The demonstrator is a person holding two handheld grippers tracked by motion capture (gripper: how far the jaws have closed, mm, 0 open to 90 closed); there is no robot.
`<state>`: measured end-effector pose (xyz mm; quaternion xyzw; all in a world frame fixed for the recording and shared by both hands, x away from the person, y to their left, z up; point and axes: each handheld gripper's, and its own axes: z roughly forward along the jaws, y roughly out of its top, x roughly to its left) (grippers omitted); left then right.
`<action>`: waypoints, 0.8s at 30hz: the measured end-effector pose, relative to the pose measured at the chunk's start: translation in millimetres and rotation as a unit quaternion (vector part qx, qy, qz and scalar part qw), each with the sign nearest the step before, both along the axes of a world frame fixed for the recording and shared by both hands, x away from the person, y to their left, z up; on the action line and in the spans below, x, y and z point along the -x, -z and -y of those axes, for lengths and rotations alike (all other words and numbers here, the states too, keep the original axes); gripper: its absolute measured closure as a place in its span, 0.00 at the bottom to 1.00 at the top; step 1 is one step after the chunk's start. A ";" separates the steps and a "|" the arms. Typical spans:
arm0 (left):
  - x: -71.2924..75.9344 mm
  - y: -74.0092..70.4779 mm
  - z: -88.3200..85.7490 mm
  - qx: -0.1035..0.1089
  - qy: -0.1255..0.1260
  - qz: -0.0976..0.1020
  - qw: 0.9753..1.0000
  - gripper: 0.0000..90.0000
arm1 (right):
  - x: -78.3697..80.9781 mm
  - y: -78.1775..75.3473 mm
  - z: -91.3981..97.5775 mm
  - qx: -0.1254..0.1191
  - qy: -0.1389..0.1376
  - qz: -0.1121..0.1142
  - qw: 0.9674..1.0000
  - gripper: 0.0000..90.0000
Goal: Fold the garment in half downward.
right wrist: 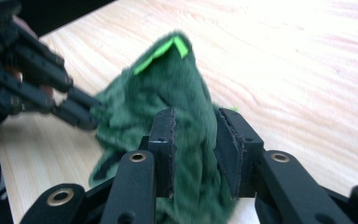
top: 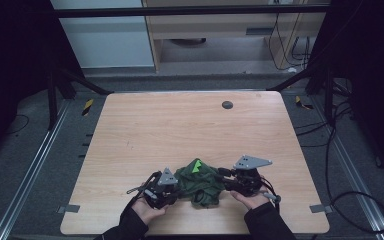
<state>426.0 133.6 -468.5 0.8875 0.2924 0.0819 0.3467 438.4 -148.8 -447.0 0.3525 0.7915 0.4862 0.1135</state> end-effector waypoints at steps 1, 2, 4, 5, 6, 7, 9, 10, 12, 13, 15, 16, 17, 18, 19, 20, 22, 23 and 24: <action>0.2 0.0 0.1 0.001 -0.001 0.000 1.000 0.90 | -2.0 -1.3 -2.6 -0.001 0.000 0.000 1.000 0.74; 0.2 -0.1 -0.1 0.001 -0.001 0.000 1.000 0.90 | -4.4 -2.0 -5.3 0.000 0.000 0.004 1.000 0.74; 0.2 -0.2 -0.4 -0.001 -0.001 0.001 1.000 0.90 | -11.7 -1.1 -12.1 -0.002 0.003 0.003 1.000 0.73; 0.7 0.2 -0.5 -0.001 0.000 0.003 1.000 0.90 | -13.9 -0.1 -14.1 -0.003 0.001 -0.001 1.000 0.73; 0.7 0.2 -0.5 -0.001 0.000 0.003 1.000 0.90 | -13.9 -0.1 -14.1 -0.003 0.001 -0.001 1.000 0.73; 0.9 0.4 -0.8 -0.001 0.000 0.002 1.000 0.90 | -17.7 2.1 -17.9 -0.005 -0.002 -0.006 1.000 0.73; 0.8 0.4 -0.9 -0.001 0.000 0.002 1.000 0.90 | -20.6 4.3 -22.3 -0.002 -0.004 -0.010 1.000 0.73; 0.7 0.2 -1.0 -0.002 0.000 0.002 1.000 0.90 | -20.6 4.3 -22.3 -0.002 -0.004 -0.010 1.000 0.73; 0.6 0.2 -1.2 -0.002 0.000 0.001 1.000 0.90 | -22.2 6.0 -26.5 0.003 -0.007 -0.015 1.000 0.75; 0.4 0.2 -1.4 -0.002 -0.001 0.002 1.000 0.90 | -22.7 6.9 -27.6 0.006 -0.008 -0.013 1.000 0.78; -0.1 0.7 -1.7 0.001 -0.003 0.000 1.000 0.90 | -20.9 7.6 -28.7 0.013 -0.015 -0.019 1.000 0.92; -0.2 1.0 -1.7 0.001 -0.004 0.000 1.000 0.90 | -19.9 7.4 -28.2 0.012 -0.018 -0.020 1.000 0.95; -0.2 1.0 -1.7 0.001 -0.004 0.000 1.000 0.90 | -18.9 7.2 -27.5 0.010 -0.023 -0.024 0.999 0.97; -0.2 1.2 -1.6 0.000 -0.004 0.000 1.000 0.90 | -18.9 7.2 -27.5 0.010 -0.023 -0.024 0.999 0.97; -0.1 1.3 -1.5 0.000 -0.004 0.000 1.000 0.90 | -17.8 6.8 -26.8 0.008 -0.026 -0.028 0.999 0.98; 0.0 1.4 -1.4 0.001 -0.005 -0.001 1.000 0.90 | -16.3 6.4 -26.1 0.004 -0.030 -0.028 0.999 0.98; -0.1 1.5 -1.4 0.001 -0.005 -0.001 1.000 0.90 | -10.5 5.2 -22.9 -0.005 -0.041 -0.027 0.999 0.98; -0.2 1.6 -1.5 0.001 -0.005 -0.002 1.000 0.90 | -8.8 5.0 -21.8 -0.009 -0.046 -0.028 0.999 0.99; -0.2 1.6 -1.5 0.001 -0.005 -0.002 1.000 0.90 | -8.8 5.0 -21.8 -0.009 -0.046 -0.028 0.999 0.99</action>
